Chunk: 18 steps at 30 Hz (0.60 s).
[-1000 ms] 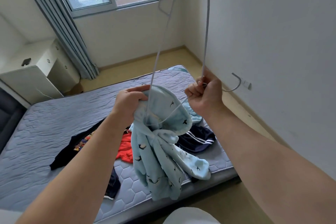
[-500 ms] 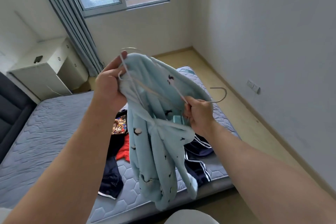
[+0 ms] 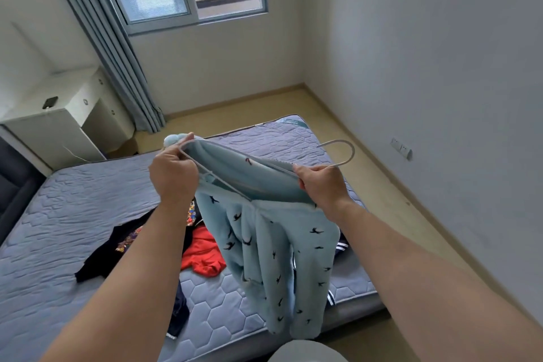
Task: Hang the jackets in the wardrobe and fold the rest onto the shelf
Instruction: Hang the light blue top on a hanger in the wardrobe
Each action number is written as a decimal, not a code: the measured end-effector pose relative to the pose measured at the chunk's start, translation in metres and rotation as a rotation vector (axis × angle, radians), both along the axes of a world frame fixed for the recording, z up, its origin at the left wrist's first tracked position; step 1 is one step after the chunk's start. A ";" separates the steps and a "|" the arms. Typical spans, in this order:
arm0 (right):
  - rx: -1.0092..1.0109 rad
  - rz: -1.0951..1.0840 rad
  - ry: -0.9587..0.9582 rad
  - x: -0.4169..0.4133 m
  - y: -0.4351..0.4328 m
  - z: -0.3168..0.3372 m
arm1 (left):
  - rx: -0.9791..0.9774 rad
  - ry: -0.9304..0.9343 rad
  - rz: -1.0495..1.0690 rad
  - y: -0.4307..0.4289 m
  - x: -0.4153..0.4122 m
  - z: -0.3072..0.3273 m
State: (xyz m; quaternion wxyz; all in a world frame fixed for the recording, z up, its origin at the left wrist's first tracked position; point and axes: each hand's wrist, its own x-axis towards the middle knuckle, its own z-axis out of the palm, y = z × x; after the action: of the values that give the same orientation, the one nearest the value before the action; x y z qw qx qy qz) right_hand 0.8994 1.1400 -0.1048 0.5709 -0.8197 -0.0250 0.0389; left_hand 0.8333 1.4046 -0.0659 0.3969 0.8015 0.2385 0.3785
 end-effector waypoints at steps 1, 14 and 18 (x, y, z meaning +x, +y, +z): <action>0.017 -0.020 -0.005 0.002 -0.003 0.001 | -0.023 0.001 -0.006 0.000 0.001 -0.002; -0.502 0.165 -0.274 -0.010 -0.005 0.000 | -0.253 -0.105 0.039 0.003 0.001 0.004; -0.679 0.270 -0.269 -0.023 0.001 0.001 | -0.009 -0.027 -0.044 -0.008 0.001 0.015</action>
State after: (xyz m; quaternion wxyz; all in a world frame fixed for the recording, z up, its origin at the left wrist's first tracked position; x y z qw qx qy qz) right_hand 0.8768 1.1405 -0.1036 0.2487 -0.9491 -0.1929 0.0121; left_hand 0.8340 1.3963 -0.0508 0.4120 0.7996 0.2171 0.3791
